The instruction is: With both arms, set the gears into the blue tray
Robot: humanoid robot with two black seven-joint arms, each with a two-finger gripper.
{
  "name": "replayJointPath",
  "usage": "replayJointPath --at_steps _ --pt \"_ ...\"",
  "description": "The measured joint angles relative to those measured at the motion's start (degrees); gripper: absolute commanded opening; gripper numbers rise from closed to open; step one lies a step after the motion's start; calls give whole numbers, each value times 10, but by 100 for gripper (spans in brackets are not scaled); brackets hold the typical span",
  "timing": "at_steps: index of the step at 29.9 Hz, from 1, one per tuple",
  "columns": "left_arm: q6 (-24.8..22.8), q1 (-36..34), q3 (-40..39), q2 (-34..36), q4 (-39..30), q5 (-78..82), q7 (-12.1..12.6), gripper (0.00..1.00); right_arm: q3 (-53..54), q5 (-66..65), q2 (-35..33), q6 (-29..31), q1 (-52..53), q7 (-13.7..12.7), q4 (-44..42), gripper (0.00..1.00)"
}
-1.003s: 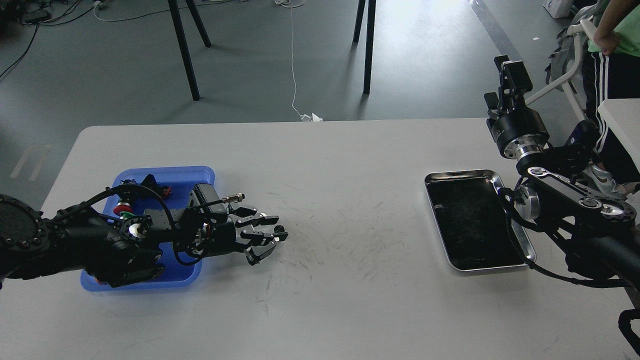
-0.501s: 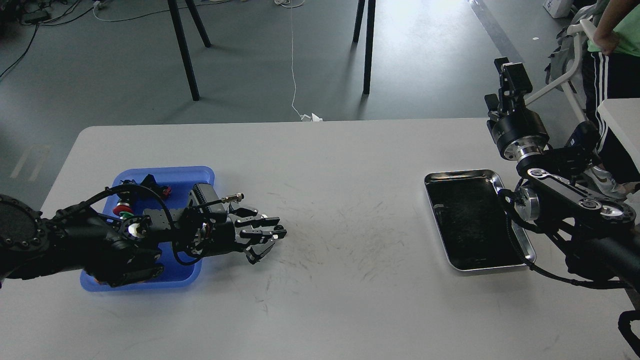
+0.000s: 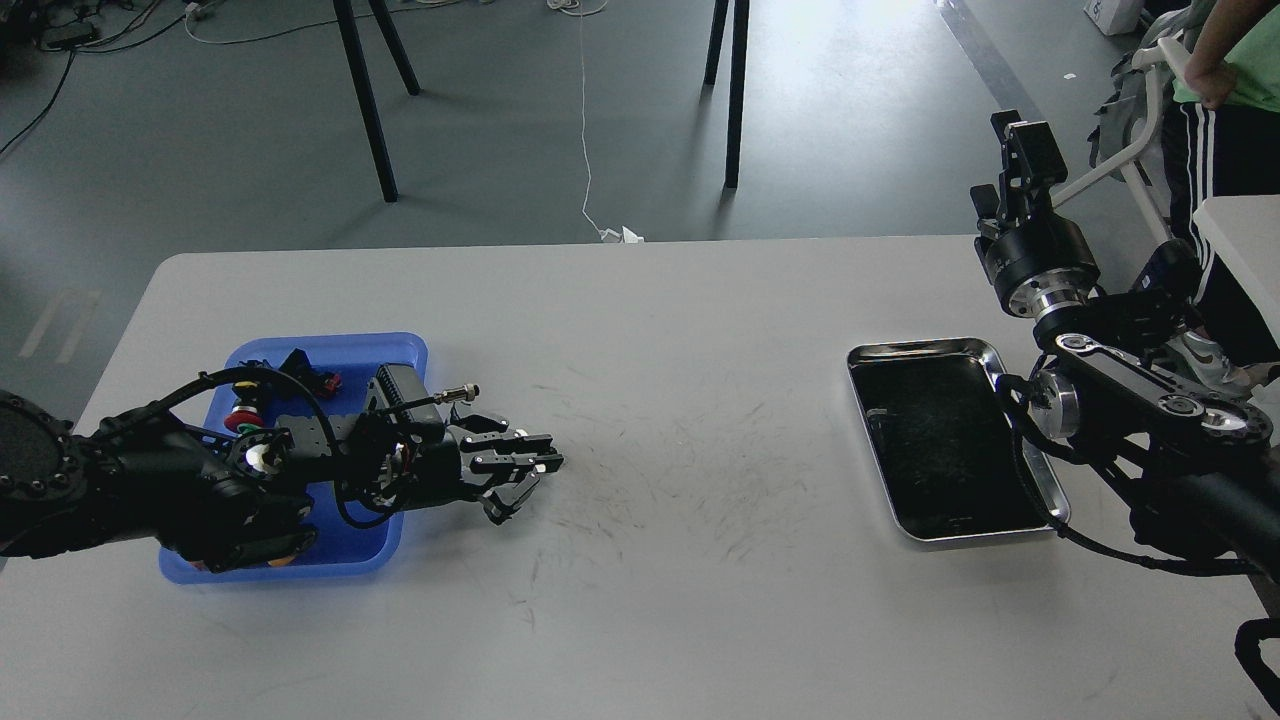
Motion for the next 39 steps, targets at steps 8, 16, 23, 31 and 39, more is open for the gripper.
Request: replayJointPath --at_steps 8,16,23,31,39 --pt "0 -15 -3 45 -22 1 0 16 0 0 2 -1 0 0 -1 95" --pt "0 -60 0 159 -97 10 0 16 0 0 5 -1 -1 0 -1 95" --pt "0 -63 1 261 -149 77 0 17 -2 0 7 0 2 0 -1 95" --pt "0 -46 0 300 -166 85 0 19 -4 0 6 0 5 0 -1 95" --pt "0 -7 -7 300 -158 85 0 20 -4 0 3 1 6 0 0 95"
